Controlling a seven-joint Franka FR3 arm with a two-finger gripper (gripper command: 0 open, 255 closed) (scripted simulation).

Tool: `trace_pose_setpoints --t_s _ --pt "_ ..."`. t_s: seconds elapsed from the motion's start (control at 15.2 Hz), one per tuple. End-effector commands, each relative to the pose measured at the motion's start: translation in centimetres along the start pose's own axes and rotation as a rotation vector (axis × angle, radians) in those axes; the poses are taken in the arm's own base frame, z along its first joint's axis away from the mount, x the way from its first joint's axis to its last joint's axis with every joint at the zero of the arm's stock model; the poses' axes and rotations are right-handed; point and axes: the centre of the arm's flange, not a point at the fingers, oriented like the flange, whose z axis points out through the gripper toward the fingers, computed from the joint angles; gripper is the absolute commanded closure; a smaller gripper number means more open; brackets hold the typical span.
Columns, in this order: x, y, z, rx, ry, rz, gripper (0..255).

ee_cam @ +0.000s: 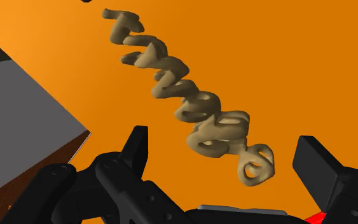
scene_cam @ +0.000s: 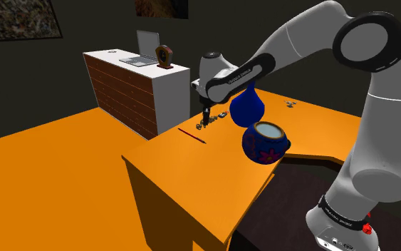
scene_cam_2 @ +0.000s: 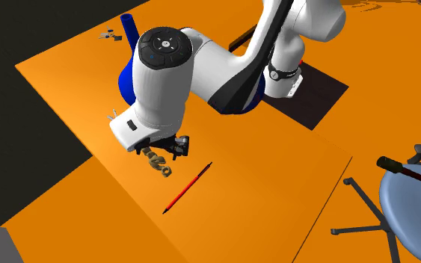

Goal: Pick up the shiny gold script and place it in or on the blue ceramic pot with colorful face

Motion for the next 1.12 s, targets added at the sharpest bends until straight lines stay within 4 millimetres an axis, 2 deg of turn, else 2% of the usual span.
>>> trace_pose_setpoints --t_s 0.0,0.33,0.86,0.92,1.06 --pt "0.1 0.2 1.3 -0.003 0.001 -0.006 0" --pt "0.1 0.2 3.7 -0.003 0.001 -0.006 0" --pt "0.1 0.2 3.7 -0.003 0.000 -0.006 0" --pt "0.1 0.2 3.7 -0.003 0.000 -0.006 255" --pt "0.1 0.2 3.7 -0.003 0.000 -0.006 255"
